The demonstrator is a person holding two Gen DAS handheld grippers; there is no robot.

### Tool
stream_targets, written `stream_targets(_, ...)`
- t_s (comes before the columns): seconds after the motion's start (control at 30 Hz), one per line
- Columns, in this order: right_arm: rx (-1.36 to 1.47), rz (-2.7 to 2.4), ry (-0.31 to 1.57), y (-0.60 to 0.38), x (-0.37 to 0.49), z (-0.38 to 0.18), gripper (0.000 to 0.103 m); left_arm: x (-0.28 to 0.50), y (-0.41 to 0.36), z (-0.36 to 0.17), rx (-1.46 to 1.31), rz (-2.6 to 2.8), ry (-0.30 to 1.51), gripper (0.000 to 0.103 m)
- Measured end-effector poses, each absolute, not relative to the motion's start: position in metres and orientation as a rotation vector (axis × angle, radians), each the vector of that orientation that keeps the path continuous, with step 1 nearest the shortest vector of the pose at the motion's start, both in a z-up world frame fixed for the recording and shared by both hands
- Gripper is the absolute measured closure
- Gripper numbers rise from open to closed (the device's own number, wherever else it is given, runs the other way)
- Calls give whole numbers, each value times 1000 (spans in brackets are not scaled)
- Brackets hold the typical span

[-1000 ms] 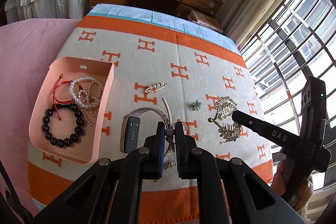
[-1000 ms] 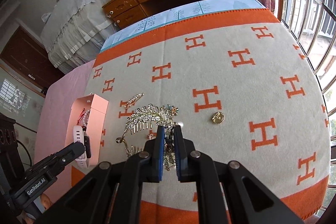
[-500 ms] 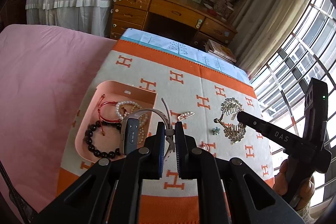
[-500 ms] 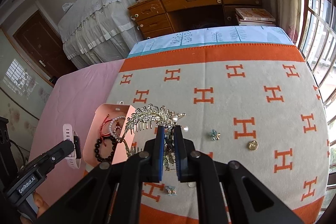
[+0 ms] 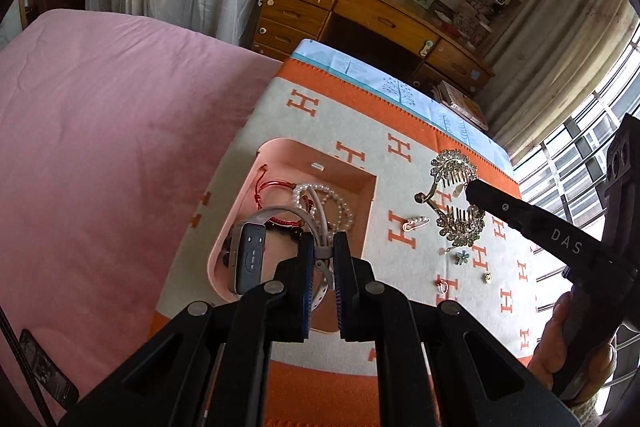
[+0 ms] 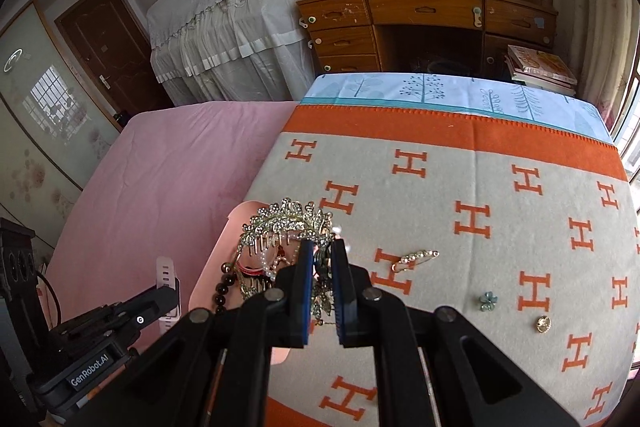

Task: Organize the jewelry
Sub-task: 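Carry the watch and hair comb into the pink box and open both tools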

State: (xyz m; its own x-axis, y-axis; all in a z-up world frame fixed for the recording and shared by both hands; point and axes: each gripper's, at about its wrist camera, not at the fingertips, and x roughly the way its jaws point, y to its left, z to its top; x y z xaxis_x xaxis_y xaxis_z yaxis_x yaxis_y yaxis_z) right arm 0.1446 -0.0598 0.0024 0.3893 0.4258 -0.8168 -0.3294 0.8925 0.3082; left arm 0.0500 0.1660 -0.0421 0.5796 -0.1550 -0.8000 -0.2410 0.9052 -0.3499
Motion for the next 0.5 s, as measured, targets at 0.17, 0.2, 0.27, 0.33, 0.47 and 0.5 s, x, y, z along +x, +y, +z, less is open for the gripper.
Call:
stream_targets(0.17,93,498,1086,-43,151,-6,94,57,176,-58,-478,67,995,96)
stream_targets(0.2,90,501,1090,-41,151,-9,94,58,177,-62,-482,67,1003,96)
stream_targets(0.27,86,501,1101,-37,153,-14,94,61,179,-70,-492,62,1021,96)
stream_targets(0.33,84,502,1113,-35,154,-18,94,66,181,-79,-501,64,1043,96)
stream_targets(0.47,81,504,1132,-32,156,-26,94,75,182,-98,-522,65,1090,96)
stream_targets(0.5,79,504,1136,-31,156,-27,94,77,183,-103,-525,66,1101,96)
